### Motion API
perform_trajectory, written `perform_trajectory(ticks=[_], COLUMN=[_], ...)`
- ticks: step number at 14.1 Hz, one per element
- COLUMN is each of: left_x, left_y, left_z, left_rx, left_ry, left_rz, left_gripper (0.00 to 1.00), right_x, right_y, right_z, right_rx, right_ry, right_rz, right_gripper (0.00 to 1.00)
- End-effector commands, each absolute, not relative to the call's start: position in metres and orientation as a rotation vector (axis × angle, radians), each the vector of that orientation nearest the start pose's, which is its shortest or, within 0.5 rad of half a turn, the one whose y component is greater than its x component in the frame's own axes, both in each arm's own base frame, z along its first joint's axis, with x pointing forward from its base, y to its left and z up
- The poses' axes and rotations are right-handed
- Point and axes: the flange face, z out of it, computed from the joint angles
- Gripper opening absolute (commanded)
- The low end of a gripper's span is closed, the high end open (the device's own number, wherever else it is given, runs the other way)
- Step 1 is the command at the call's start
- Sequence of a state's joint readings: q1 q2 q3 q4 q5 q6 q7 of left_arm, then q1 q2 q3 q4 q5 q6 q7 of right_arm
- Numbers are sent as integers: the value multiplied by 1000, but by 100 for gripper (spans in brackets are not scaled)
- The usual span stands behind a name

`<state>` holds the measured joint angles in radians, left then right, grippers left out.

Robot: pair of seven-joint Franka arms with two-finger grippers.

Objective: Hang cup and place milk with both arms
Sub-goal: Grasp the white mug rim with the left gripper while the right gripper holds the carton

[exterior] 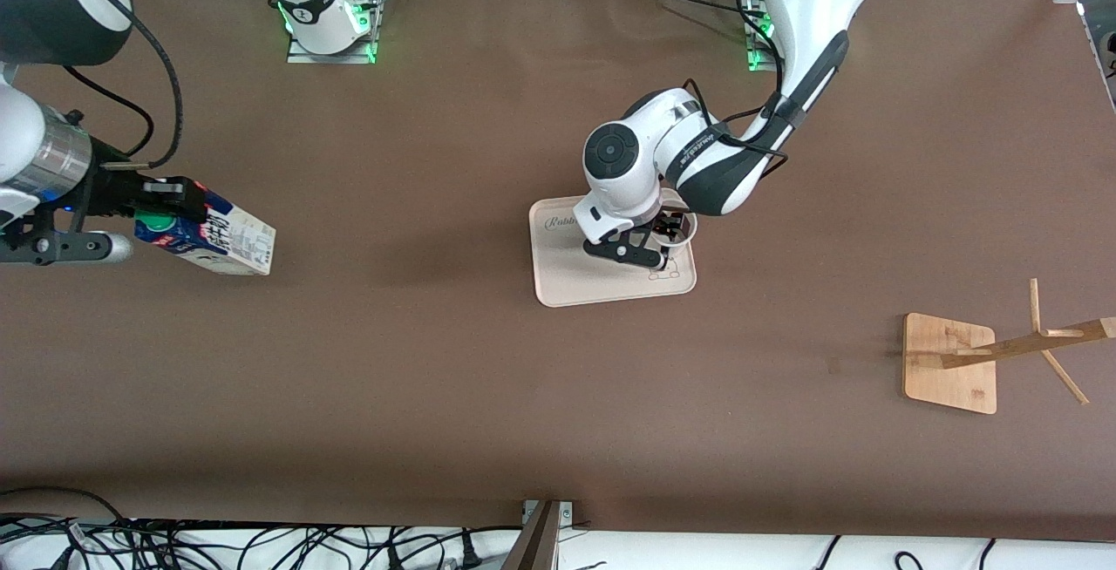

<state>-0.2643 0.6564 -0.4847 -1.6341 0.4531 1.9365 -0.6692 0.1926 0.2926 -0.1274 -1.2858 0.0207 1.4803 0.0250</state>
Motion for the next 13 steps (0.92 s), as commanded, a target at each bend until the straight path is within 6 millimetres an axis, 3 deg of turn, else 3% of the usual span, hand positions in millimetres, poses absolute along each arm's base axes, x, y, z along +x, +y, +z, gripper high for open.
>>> perform_trajectory(ticks=[1,3,4,6,7,13], left_x=[514,500,501,503,504,507], left_y=[-384,-386,-387,-386,-385,-385], left_z=[240,226,224,221,221,222], left_rx=[-2843,-2835,-2850,-2856,-2858,-2869], left_ry=[388,364,364,374,355,339], left_rz=[194,218,205,210,210,212], left_gripper=[100,95,55,7,0,0], right_x=[613,608,606,605,602,594], right_y=[43,40,37,35,34,33], right_z=[581,578,575,566,560,530], right_rx=[-3163,-3161,-3160,-3170,-3183,-3188], right_ry=[-119,-113,-103,-105,-108,-115], right_rz=[174,189,196,226,246,276], right_gripper=[58,58,59,59,59,59])
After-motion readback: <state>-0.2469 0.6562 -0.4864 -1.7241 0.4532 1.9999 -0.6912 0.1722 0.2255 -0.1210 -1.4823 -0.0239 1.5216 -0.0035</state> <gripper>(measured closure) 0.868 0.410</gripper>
